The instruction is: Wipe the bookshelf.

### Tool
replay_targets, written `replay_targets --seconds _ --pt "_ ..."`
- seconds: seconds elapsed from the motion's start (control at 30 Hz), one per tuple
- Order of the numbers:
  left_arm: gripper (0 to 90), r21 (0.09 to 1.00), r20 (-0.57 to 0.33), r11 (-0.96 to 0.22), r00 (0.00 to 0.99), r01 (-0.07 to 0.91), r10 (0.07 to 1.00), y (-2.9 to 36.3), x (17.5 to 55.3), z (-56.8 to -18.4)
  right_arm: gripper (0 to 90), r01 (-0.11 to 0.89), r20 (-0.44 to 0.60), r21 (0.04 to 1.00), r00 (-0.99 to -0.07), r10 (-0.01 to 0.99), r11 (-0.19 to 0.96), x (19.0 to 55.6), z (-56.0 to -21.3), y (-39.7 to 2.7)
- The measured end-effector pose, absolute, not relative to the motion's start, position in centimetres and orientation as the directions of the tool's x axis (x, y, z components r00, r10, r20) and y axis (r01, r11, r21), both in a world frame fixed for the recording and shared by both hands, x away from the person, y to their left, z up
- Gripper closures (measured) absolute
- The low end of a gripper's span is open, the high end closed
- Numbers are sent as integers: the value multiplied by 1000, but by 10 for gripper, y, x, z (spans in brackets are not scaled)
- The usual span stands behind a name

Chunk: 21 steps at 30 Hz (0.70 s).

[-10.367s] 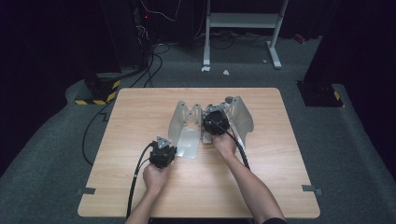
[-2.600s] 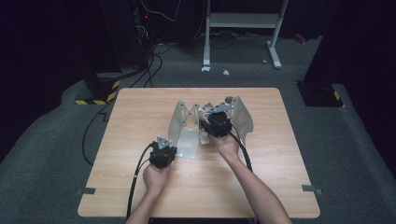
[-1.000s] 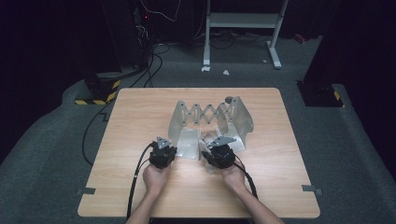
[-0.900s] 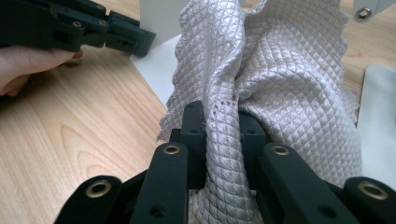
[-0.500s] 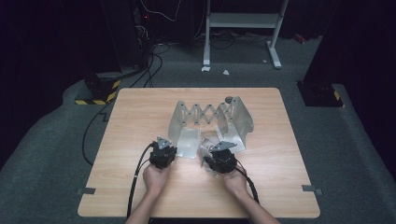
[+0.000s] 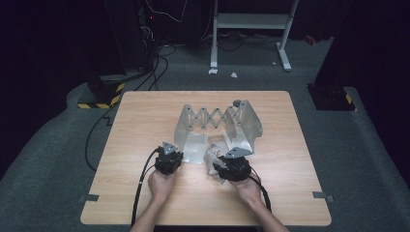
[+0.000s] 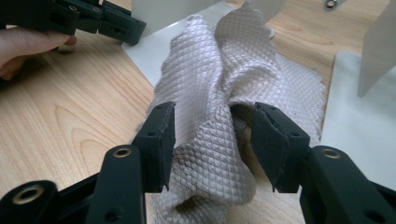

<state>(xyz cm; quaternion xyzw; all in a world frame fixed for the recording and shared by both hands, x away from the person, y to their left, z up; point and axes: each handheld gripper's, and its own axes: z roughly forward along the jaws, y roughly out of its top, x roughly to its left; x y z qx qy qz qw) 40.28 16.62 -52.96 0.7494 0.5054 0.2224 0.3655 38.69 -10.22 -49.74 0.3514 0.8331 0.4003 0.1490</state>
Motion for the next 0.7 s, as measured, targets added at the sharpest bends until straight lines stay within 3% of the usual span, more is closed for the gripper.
replay_targets --seconds 0.7 --pt "834 773 -36 -222 390 595 920 166 403 -530 463 468 72 812 -674 735 350 382 -486 -138"
